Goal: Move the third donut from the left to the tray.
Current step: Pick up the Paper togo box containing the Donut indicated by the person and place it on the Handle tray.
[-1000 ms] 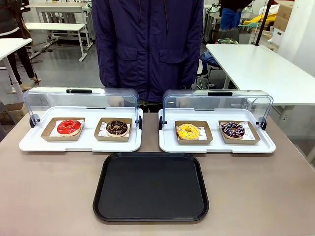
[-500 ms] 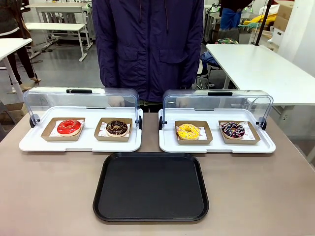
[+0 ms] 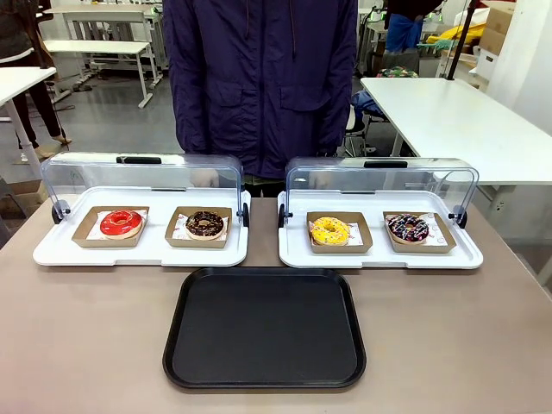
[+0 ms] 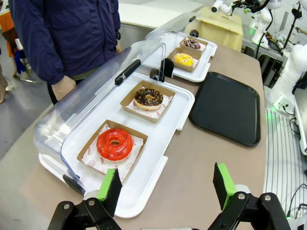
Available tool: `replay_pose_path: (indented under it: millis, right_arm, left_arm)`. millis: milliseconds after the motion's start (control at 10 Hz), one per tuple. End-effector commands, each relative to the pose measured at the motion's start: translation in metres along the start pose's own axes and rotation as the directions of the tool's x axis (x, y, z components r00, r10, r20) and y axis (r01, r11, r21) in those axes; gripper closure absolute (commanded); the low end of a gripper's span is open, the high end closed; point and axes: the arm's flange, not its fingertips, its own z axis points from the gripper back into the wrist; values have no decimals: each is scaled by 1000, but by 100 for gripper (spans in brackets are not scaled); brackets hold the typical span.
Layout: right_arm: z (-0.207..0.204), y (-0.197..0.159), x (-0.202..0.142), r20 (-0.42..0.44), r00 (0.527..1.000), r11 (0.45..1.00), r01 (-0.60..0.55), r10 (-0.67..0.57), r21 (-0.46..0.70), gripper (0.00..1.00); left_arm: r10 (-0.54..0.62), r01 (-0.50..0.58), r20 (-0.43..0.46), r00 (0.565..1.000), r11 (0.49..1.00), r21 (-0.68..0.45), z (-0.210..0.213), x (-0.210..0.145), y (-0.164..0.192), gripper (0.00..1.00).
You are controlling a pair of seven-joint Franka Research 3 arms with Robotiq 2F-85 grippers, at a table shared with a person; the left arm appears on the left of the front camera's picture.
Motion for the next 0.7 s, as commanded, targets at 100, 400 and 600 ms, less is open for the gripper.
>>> replay_pose_path:
  millis: [100,400,600]
  right_arm:
    - [0,-4,3,26,999,1000,-26,26,-4,0]
    - [0,-4,3,26,999,1000,-26,26,-4,0]
    - [0,-4,3,26,999,1000,-26,26,-4,0]
  left_arm:
    - [-13,13,7,1000,1000,-8,2,2,-1,0]
    - [-13,13,7,1000,1000,-8,2,2,-1,0]
    - [-13,13,7,1000,1000,-8,2,2,-1,0]
